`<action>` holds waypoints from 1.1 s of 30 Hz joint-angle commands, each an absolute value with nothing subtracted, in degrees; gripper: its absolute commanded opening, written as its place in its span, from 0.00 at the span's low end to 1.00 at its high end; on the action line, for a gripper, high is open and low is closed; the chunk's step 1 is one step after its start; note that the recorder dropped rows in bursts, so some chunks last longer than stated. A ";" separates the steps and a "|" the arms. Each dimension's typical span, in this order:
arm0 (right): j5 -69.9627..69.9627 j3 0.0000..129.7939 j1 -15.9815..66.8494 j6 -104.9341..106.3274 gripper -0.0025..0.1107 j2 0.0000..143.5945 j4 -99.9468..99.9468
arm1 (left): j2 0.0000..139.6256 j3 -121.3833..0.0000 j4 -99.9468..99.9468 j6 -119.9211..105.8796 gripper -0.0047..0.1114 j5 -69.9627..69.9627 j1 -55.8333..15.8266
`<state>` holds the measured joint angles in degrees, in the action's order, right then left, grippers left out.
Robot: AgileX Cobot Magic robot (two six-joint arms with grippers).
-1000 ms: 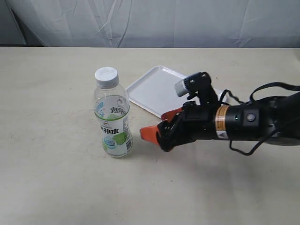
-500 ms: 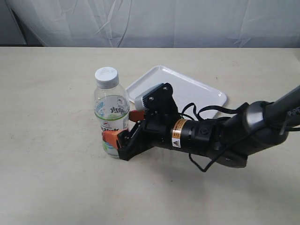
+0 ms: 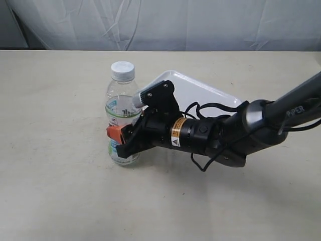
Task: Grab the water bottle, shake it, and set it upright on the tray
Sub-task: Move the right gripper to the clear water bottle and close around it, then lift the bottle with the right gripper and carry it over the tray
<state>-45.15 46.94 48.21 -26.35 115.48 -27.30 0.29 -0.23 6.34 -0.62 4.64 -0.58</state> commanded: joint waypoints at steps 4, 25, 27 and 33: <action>-41.21 48.04 47.98 -27.81 0.01 108.30 -31.02 | 0.00 0.00 6.53 -0.39 0.04 4.29 -0.92; 0.00 70.44 43.99 -26.77 0.01 84.31 -31.32 | 0.00 0.00 6.53 -0.39 0.04 4.29 -1.05; -6.14 54.30 47.07 -30.14 0.01 92.09 -26.32 | 0.00 0.00 6.53 -0.39 0.04 4.29 -1.18; -5.69 58.43 44.31 -19.85 0.01 87.54 -19.91 | 0.00 0.00 6.53 -0.39 0.04 4.29 -1.18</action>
